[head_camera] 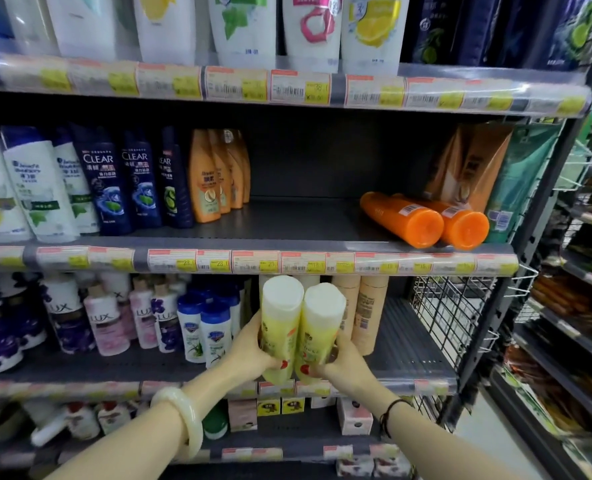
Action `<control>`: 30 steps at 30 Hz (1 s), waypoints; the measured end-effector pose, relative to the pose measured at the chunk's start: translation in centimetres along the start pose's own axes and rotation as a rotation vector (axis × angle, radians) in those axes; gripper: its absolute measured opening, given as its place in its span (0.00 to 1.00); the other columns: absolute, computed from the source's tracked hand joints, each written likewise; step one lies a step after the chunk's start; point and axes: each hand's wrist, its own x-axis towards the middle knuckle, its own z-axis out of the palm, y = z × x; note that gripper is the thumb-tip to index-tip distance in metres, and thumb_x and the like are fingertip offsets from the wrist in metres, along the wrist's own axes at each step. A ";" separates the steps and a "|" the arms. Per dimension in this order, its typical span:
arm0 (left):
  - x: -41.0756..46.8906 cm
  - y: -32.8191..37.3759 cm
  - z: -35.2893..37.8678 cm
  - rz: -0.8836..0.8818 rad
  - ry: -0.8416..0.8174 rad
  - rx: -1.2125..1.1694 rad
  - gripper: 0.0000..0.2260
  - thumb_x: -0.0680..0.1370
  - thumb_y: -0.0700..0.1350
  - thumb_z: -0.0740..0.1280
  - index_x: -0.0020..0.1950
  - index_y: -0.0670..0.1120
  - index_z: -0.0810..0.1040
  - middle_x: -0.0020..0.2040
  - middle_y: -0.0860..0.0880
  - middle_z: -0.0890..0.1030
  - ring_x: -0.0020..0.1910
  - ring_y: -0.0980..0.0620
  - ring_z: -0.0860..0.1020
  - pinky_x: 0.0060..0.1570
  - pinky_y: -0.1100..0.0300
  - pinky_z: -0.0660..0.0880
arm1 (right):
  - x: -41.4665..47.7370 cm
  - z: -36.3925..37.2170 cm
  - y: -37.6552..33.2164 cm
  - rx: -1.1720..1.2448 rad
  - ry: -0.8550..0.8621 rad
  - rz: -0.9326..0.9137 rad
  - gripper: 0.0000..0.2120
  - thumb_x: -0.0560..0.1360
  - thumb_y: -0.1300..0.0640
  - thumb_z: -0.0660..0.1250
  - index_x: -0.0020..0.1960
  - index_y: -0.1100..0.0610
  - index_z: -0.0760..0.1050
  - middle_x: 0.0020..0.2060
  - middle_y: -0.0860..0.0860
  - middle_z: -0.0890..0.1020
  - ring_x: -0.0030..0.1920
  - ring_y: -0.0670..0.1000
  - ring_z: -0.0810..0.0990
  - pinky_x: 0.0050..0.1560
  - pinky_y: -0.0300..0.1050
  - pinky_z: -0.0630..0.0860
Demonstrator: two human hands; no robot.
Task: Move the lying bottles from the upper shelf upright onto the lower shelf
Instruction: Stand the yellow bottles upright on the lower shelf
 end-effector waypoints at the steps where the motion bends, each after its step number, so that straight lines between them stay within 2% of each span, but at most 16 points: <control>1: 0.4 -0.4 0.1 0.001 0.016 -0.005 0.36 0.65 0.33 0.75 0.70 0.45 0.64 0.57 0.53 0.76 0.60 0.55 0.72 0.54 0.62 0.68 | 0.5 0.2 0.3 -0.002 0.007 -0.009 0.26 0.65 0.62 0.75 0.59 0.52 0.69 0.51 0.44 0.78 0.53 0.42 0.77 0.48 0.30 0.73; 3: 1.2 -1.2 0.3 0.008 0.052 -0.011 0.35 0.66 0.33 0.74 0.69 0.44 0.65 0.58 0.51 0.76 0.60 0.53 0.73 0.54 0.62 0.68 | 1.7 0.5 1.1 0.011 0.009 -0.031 0.27 0.65 0.63 0.75 0.59 0.51 0.69 0.51 0.43 0.78 0.53 0.42 0.77 0.49 0.30 0.73; 5: 2.0 -1.9 0.6 0.020 0.071 -0.009 0.34 0.66 0.33 0.74 0.68 0.44 0.66 0.55 0.52 0.75 0.57 0.56 0.72 0.54 0.62 0.68 | 2.9 0.9 2.0 0.021 0.017 -0.054 0.28 0.64 0.63 0.75 0.60 0.50 0.68 0.53 0.46 0.79 0.55 0.45 0.77 0.55 0.37 0.74; 7: 2.9 -2.9 0.9 0.020 0.087 -0.009 0.34 0.65 0.34 0.75 0.68 0.45 0.66 0.55 0.53 0.75 0.56 0.56 0.71 0.54 0.61 0.69 | 4.1 1.3 3.1 0.025 0.028 -0.061 0.28 0.64 0.64 0.75 0.60 0.52 0.69 0.54 0.48 0.80 0.56 0.47 0.78 0.56 0.41 0.75; 10: 4.1 -4.7 1.5 0.009 0.118 -0.027 0.36 0.64 0.35 0.76 0.69 0.47 0.66 0.61 0.49 0.78 0.60 0.53 0.73 0.58 0.57 0.71 | 5.4 1.8 4.9 0.040 0.045 -0.049 0.28 0.62 0.67 0.75 0.59 0.56 0.71 0.53 0.51 0.81 0.55 0.50 0.80 0.52 0.42 0.77; 14: 5.2 -6.5 1.8 0.001 0.141 -0.037 0.36 0.63 0.36 0.77 0.67 0.48 0.68 0.61 0.49 0.79 0.63 0.49 0.75 0.61 0.52 0.73 | 6.2 2.3 6.3 0.044 0.028 -0.050 0.27 0.62 0.67 0.76 0.56 0.52 0.70 0.48 0.45 0.80 0.49 0.42 0.79 0.45 0.34 0.75; 16: 5.6 -6.7 1.7 0.000 0.136 -0.031 0.35 0.63 0.36 0.77 0.66 0.48 0.69 0.60 0.49 0.79 0.63 0.49 0.75 0.62 0.51 0.73 | 6.5 2.4 6.7 0.039 0.032 -0.050 0.27 0.62 0.66 0.76 0.56 0.52 0.70 0.48 0.45 0.80 0.50 0.43 0.79 0.48 0.37 0.76; 19: 6.1 -6.6 1.6 -0.011 0.129 -0.009 0.35 0.63 0.35 0.77 0.67 0.47 0.68 0.62 0.47 0.78 0.63 0.48 0.75 0.61 0.53 0.73 | 7.1 2.5 6.7 0.029 0.036 -0.060 0.29 0.61 0.65 0.77 0.58 0.54 0.71 0.53 0.50 0.81 0.54 0.49 0.79 0.54 0.45 0.77; 22: 6.5 -6.4 1.5 -0.032 0.142 0.016 0.35 0.63 0.36 0.78 0.67 0.46 0.68 0.64 0.46 0.78 0.64 0.47 0.74 0.62 0.51 0.73 | 7.5 2.5 6.5 0.017 0.027 -0.036 0.28 0.62 0.66 0.77 0.59 0.57 0.71 0.51 0.50 0.81 0.52 0.48 0.79 0.48 0.37 0.76; 26: 6.8 -6.3 1.0 -0.068 0.172 0.041 0.35 0.62 0.37 0.78 0.66 0.46 0.69 0.64 0.45 0.78 0.64 0.46 0.75 0.64 0.49 0.72 | 8.0 2.9 6.1 -0.038 0.044 -0.017 0.32 0.61 0.62 0.79 0.61 0.59 0.70 0.53 0.52 0.81 0.54 0.50 0.79 0.55 0.46 0.76; 30: 7.2 -6.2 0.9 -0.063 0.176 0.048 0.34 0.63 0.37 0.78 0.66 0.45 0.69 0.64 0.45 0.78 0.65 0.46 0.74 0.61 0.54 0.71 | 8.1 3.3 5.8 -0.018 0.044 0.004 0.31 0.62 0.65 0.78 0.61 0.62 0.68 0.52 0.52 0.79 0.53 0.49 0.76 0.53 0.44 0.75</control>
